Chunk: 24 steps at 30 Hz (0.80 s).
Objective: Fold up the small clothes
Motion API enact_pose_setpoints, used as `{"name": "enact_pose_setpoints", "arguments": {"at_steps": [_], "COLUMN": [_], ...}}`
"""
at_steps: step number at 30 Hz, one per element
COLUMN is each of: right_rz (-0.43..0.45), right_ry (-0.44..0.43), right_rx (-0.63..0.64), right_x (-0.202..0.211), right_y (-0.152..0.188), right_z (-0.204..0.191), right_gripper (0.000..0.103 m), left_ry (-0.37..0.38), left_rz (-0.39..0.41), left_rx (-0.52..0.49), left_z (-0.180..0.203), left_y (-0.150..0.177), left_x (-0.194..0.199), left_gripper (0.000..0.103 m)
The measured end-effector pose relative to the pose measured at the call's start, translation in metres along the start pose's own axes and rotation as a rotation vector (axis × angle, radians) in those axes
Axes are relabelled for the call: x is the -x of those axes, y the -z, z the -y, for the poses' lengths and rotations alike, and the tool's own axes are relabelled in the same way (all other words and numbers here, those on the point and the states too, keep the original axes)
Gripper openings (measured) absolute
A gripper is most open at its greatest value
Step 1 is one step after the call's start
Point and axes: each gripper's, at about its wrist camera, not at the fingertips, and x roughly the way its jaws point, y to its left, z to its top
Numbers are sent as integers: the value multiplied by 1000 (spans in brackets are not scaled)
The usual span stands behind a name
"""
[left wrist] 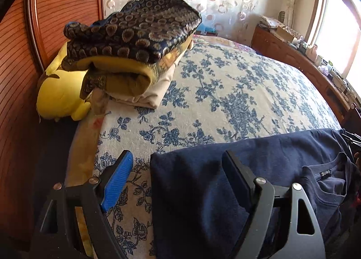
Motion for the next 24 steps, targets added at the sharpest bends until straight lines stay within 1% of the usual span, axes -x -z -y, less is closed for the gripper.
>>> {"name": "enact_pose_setpoints", "arguments": {"at_steps": [5,7,9,10,11,12,13,14,15,16,17,18,19,20,22,24], "right_rz": [9,13,16,23,26,30,32,33,34,36,37,37,36,34,34,41], "right_ry": [-17,-54,-65,-74,-68,-55,-64,-75,-77,-82,-92,-98,-102,-108,-123,-137], "right_rx": [-16,-7,9,31,52,73,76,73,74,74,70,64,57,50,32,21], "right_x": [-8,-8,-5,-4,-5,-5,-5,-4,-3,-2,-2,-1,-1,-1,1,6], "right_y": [-5,-5,-2,-2,0,1,2,3,5,6,6,7,7,7,10,12], "right_z": [5,1,-4,-9,-12,-16,-18,-18,-18,-18,-16,-16,-14,-13,-10,-9], "right_gripper": [68,68,54,43,39,36,29,27,25,21,18,17,14,12,10,9], "left_ry": [1,-8,-14,-12,-9,-10,-11,-13,-15,-13,-3,0,6,12,28,40], "left_rz": [-26,-20,-20,-19,-18,-16,-14,-11,-9,-8,-10,-11,-14,-15,-18,-9], "left_rx": [8,-6,-14,-14,-15,-17,-19,-20,-19,-18,-15,-14,-16,-17,-19,-21], "left_z": [-4,-2,-1,-1,-2,-2,-2,-2,-2,-2,-2,-1,-1,0,2,4], "left_y": [5,6,6,6,6,6,5,5,5,5,6,6,8,9,11,13], "left_x": [-7,-8,-8,-9,-9,-8,-8,-8,-6,-5,-4,-3,-2,-1,2,5], "left_gripper": [82,82,82,82,80,77,72,67,56,46,41,33,27,23,13,9]}}
